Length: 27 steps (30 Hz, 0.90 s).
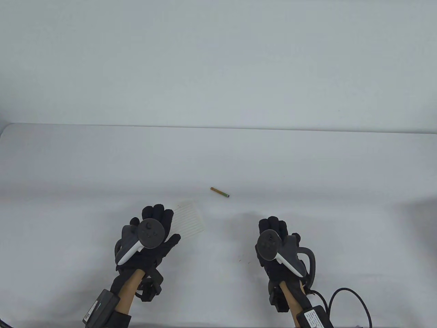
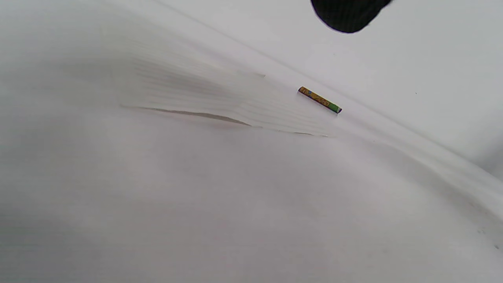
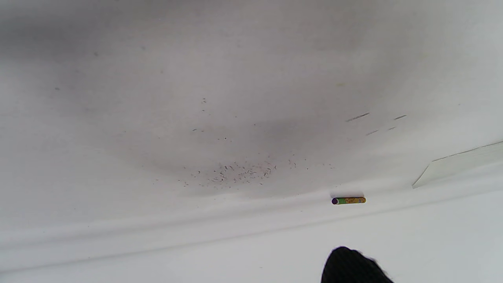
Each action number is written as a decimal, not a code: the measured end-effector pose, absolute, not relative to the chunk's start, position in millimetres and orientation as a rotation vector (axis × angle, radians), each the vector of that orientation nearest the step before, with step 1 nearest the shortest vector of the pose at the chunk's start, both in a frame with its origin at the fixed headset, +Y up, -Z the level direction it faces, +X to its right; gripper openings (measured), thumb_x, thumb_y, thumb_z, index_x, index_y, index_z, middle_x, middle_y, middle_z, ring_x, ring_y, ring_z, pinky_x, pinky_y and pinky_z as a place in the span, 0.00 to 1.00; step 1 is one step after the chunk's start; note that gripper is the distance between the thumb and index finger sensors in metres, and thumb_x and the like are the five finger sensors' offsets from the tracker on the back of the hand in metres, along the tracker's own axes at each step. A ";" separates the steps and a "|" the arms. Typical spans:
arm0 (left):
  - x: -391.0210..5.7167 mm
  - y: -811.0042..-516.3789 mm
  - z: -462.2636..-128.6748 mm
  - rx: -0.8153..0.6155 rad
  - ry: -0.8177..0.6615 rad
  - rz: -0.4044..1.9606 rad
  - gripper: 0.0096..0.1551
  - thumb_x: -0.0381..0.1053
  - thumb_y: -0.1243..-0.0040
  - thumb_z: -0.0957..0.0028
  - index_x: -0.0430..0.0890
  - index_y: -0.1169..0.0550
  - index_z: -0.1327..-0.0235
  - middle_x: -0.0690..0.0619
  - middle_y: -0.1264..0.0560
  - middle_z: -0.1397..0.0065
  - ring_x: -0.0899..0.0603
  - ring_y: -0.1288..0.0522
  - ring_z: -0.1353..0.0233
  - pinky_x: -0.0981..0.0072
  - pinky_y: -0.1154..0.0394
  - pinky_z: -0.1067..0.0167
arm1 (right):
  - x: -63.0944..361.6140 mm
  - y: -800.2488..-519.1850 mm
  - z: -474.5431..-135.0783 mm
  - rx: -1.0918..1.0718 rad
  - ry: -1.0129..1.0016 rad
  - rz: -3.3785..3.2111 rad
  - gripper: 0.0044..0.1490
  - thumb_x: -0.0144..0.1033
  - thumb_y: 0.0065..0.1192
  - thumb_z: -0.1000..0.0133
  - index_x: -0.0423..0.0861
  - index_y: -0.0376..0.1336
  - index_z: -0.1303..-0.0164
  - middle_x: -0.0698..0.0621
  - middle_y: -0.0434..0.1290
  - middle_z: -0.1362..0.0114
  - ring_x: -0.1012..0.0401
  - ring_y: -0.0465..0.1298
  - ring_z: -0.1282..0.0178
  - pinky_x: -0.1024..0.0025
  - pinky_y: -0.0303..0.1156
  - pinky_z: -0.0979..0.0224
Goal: Apply wax crayon on paper
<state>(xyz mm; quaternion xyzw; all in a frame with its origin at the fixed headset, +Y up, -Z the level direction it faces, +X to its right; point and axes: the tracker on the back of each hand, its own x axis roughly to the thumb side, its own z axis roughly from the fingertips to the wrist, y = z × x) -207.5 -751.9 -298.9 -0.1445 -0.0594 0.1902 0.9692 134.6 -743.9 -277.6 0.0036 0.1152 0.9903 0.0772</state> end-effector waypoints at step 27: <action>-183.7 -689.3 -386.4 -0.442 -0.001 0.367 0.43 0.61 0.57 0.35 0.68 0.65 0.17 0.69 0.79 0.16 0.51 0.85 0.16 0.50 0.89 0.26 | 138.4 -731.5 -303.2 0.100 0.311 2.946 0.44 0.46 0.48 0.37 0.51 0.34 0.17 0.48 0.33 0.13 0.50 0.39 0.14 0.37 0.42 0.20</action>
